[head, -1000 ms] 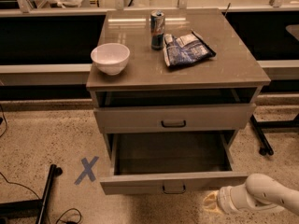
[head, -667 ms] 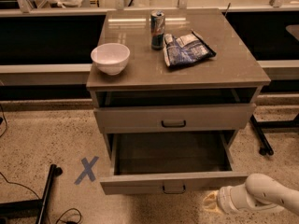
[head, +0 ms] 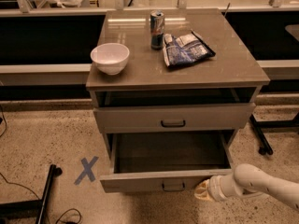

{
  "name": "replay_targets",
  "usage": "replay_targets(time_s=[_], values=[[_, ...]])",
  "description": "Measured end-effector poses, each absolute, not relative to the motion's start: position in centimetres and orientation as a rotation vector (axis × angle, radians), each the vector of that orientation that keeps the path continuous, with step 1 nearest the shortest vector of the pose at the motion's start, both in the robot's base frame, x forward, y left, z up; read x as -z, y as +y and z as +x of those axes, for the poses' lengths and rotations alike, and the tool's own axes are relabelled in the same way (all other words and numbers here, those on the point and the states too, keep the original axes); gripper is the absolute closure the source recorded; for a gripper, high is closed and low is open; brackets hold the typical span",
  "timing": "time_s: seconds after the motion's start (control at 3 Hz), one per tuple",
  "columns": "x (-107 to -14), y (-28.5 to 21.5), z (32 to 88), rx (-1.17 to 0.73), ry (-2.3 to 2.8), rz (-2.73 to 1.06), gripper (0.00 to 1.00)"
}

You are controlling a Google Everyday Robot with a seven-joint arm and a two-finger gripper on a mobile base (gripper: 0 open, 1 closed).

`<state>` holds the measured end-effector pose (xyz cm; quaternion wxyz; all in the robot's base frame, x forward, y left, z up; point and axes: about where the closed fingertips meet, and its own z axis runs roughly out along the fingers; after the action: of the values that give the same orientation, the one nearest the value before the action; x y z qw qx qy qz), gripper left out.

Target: Close middle drawer

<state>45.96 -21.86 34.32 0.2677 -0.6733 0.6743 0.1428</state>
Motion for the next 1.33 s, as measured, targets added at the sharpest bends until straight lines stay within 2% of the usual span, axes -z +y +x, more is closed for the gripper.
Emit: replay_targets(time_s=[0.33,1.0,1.33], values=[[-34.3,-21.3,47.5,-0.36,1.795,-1.831,1.0],[-36.2,-19.5,54.2,-0.217,1.699,-1.883,1.0],[-36.2,-19.5,54.2,-0.217,1.699,-1.883,1.0]])
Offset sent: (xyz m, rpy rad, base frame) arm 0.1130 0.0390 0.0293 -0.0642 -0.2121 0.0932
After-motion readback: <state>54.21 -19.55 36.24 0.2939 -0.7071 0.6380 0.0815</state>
